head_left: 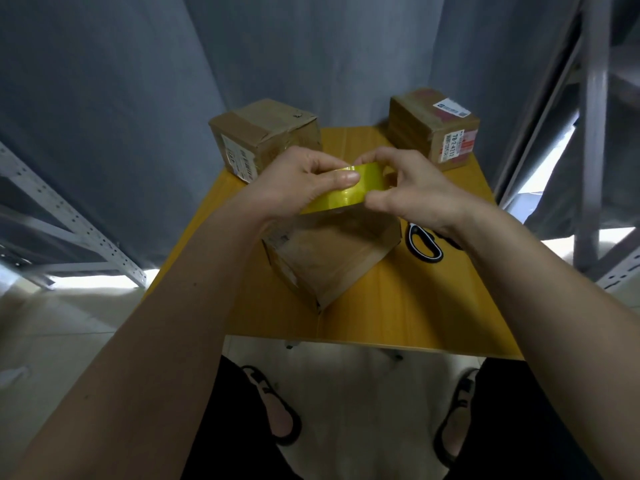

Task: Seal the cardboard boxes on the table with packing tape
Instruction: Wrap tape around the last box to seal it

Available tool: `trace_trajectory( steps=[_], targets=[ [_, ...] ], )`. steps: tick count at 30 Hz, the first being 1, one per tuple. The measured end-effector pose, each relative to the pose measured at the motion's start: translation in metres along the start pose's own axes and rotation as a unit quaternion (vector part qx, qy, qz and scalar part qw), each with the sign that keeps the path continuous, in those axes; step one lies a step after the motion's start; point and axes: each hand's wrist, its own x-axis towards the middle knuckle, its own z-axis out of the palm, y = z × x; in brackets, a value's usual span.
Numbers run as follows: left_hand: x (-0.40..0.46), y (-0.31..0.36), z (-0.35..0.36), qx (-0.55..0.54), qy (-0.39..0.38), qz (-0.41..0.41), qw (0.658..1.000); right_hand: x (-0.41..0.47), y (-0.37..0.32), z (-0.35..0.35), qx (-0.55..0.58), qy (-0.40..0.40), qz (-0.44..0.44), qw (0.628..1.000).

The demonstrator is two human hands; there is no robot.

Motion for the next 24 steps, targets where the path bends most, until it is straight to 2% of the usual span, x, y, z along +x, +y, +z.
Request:
trace_trajectory(
  steps=[5,10,16,20,24],
  targets=[
    [0.0,0.0,0.001,0.005,-0.007,-0.009,1.0,-0.003,0.002,0.0,0.02,-0.003,-0.002,1.0],
    [-0.006,0.0,-0.001,-0.018,-0.055,-0.031,0.998,0.0,0.003,-0.007,0.011,-0.068,0.02,0.997],
    [-0.006,0.003,0.001,-0.072,-0.081,-0.054,0.993,0.008,-0.001,-0.002,-0.043,0.011,0.028,0.999],
    [-0.008,0.003,0.004,-0.072,-0.075,-0.05,0.993,0.006,-0.001,-0.006,-0.052,0.007,0.029,0.998],
    [-0.009,0.002,0.003,-0.08,-0.061,-0.043,0.994,0.004,0.0,-0.01,-0.012,0.0,0.031,0.999]
  ],
)
